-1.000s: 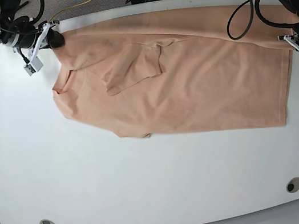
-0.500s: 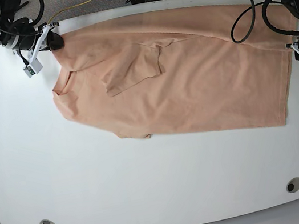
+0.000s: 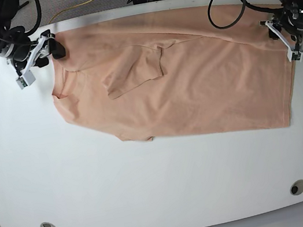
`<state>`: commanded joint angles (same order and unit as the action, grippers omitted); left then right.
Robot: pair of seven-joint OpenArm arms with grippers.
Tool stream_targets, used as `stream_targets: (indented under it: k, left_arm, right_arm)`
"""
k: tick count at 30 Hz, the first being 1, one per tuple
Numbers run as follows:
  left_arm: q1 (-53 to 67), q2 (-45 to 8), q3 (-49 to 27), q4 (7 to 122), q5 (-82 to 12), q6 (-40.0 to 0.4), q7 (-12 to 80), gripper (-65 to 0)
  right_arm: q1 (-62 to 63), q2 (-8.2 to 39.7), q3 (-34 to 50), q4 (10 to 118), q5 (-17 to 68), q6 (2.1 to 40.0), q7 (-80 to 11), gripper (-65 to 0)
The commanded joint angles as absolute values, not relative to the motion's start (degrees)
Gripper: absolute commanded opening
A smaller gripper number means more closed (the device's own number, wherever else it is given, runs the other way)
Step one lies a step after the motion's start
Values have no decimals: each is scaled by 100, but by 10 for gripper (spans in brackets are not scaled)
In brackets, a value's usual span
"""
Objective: Fold the T-shirt properly
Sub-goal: 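Release the right gripper and move it down the shirt side edge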
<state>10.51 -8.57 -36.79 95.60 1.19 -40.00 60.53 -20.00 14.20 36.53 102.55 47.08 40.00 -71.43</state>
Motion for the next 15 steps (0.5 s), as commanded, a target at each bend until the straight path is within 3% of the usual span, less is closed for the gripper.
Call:
stream_targets:
  k: [6,15]
  left_arm:
    - [1341,-866,-3679,9411,110,-4000,6053,-325]
    - [1578,-822,-3670,9473,110,-4000,6053,-325]
  right_arm:
    - [-1332,1525,3767,10009,4655,4000,-7143,-249]
    - [479,1587,2958,8470,4629,4000,-7116,-250]
